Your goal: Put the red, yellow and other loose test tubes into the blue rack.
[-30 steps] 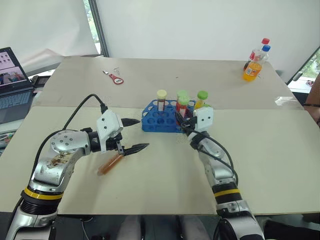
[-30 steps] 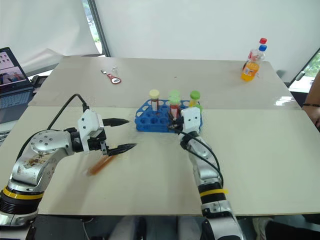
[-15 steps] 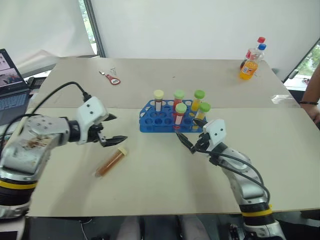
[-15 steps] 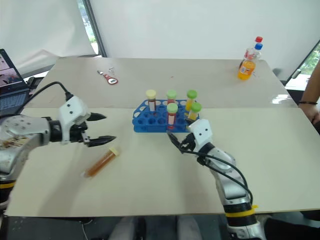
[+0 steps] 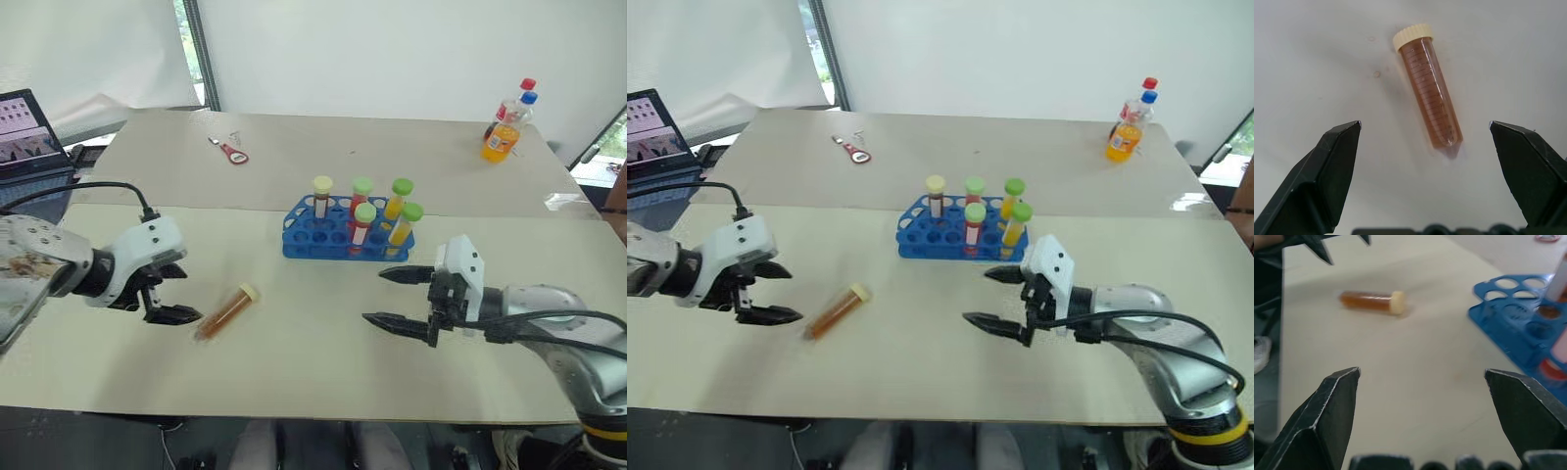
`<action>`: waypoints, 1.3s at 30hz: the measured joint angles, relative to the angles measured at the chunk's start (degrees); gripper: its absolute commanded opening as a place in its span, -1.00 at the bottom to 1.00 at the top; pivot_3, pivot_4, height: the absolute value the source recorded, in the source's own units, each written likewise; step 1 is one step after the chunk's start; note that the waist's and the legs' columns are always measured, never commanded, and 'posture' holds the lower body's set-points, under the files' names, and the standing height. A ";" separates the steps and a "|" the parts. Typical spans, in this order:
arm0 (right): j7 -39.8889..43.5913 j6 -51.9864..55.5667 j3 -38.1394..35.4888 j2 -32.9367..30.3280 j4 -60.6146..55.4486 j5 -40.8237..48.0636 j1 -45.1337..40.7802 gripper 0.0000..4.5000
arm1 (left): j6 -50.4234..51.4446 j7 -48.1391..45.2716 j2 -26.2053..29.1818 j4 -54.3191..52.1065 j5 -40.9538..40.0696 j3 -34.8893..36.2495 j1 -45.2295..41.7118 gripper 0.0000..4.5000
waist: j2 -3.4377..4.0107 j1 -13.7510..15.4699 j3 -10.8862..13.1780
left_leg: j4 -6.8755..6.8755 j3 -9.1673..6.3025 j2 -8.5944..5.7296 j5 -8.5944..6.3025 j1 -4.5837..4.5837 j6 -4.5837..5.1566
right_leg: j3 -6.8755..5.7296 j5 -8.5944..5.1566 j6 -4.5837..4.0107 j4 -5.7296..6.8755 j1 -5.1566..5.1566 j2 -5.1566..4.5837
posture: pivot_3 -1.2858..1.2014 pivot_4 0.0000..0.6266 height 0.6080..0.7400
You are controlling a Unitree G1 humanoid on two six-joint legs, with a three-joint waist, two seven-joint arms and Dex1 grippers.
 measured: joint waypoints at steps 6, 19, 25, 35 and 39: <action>-1.64 5.16 -0.23 -3.41 -1.63 2.27 -1.61 0.99 | 4.33 5.58 -9.15 3.29 3.15 -8.77 -6.38 1.00 | -0.12 0.10 0.07 | 0.02 -0.04 -0.02 0.00 -0.08 0.00 | 0.00 0.00 0.00 0.00 -0.04 0.02 | 0.03 -0.52 0.89; -8.15 10.49 -1.60 -2.63 -3.39 9.40 -5.29 1.00 | 2.79 6.93 -17.08 12.59 9.28 -18.80 -12.88 0.88 | -0.19 0.03 0.10 | 0.04 -0.12 -0.04 0.00 -0.15 0.01 | 0.00 0.01 0.00 -0.01 -0.07 0.00 | 0.03 -0.52 0.89; -10.21 10.69 -1.80 -2.04 -3.66 11.38 -6.59 1.00 | -0.88 5.44 -16.31 11.13 10.96 -20.57 -11.32 -0.16 | -0.18 -0.08 0.10 | 0.04 -0.17 -0.04 0.00 -0.14 0.01 | 0.00 0.01 0.00 0.01 -0.06 -0.01 | 0.03 -0.52 0.89; -11.04 11.20 -2.65 -3.45 -3.35 12.91 -7.31 1.00 | -7.86 1.57 -15.19 11.46 13.00 -20.19 -10.82 -0.60 | -0.19 0.00 0.10 | 0.10 -0.17 -0.04 0.00 -0.19 0.01 | 0.00 0.01 0.00 0.00 -0.06 -0.01 | 0.03 -0.52 0.89; -9.80 9.63 -5.70 -5.21 -3.71 12.44 -5.85 1.00 | -12.86 2.46 -25.76 18.69 9.01 -11.55 -16.00 -0.60 | -0.23 1.28 0.13 | 0.44 -0.31 -0.06 0.00 -0.39 0.02 | -0.16 0.02 0.02 0.06 -0.04 -0.01 | 0.03 -0.52 0.89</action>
